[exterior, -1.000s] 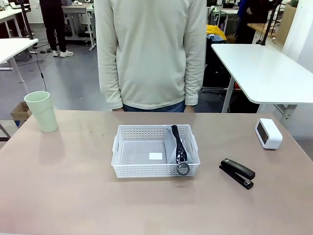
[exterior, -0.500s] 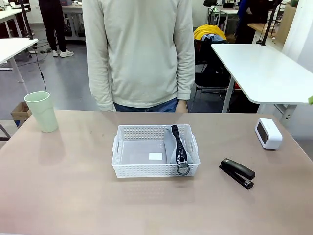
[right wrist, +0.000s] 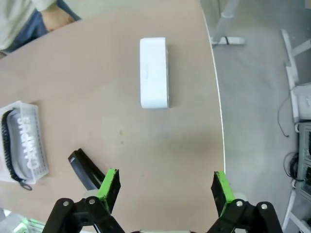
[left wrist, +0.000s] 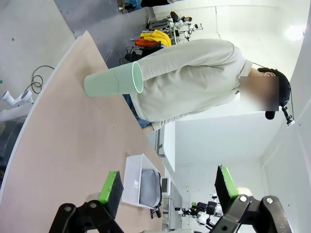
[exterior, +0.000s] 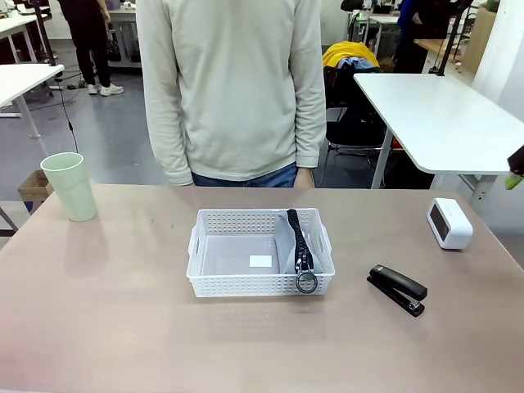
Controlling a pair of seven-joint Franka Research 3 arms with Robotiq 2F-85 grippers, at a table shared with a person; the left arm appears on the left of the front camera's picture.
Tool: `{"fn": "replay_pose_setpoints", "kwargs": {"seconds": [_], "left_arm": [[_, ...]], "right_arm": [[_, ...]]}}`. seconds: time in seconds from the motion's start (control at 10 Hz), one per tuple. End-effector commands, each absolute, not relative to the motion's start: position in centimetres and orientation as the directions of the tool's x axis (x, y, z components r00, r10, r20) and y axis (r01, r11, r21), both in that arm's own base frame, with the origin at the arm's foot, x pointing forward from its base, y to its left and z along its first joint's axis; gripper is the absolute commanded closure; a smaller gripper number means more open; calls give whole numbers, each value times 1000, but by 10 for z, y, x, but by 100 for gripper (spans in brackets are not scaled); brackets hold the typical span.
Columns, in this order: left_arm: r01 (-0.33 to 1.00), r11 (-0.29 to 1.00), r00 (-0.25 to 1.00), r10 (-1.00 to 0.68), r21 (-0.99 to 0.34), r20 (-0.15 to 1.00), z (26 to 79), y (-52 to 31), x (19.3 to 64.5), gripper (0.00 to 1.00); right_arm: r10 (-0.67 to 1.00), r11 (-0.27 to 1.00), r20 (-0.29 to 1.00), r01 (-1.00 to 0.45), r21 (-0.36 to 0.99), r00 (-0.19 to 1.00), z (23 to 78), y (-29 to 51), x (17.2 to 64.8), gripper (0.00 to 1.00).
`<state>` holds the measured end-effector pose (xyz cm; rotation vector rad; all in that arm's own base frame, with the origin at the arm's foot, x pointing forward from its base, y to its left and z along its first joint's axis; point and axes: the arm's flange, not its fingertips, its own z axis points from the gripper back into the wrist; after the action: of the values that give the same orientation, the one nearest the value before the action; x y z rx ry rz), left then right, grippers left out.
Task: Efficiently arrange items inside the basket to fit them all.
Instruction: Pick up the Digital clock and place it inside the Organizing basket.
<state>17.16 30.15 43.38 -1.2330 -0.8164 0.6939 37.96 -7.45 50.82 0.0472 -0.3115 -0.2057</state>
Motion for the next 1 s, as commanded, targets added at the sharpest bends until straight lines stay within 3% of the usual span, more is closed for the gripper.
{"fn": "replay_pose_setpoints", "kwargs": {"seconds": [0.0, 0.4, 0.9], "left_arm": [[14, 208, 534, 826, -978, 183, 435, 302, 173, 0], [14, 208, 534, 826, -978, 183, 435, 302, 173, 0], [14, 208, 534, 826, -978, 183, 435, 302, 173, 0]], "right_arm": [[-223, 972, 261, 235, -15, 939, 494, -54, 430, 0], [-216, 973, 215, 229, -35, 952, 435, -59, 508, 0], [-176, 984, 124, 173, 38, 977, 370, -74, 548, 0]]}}
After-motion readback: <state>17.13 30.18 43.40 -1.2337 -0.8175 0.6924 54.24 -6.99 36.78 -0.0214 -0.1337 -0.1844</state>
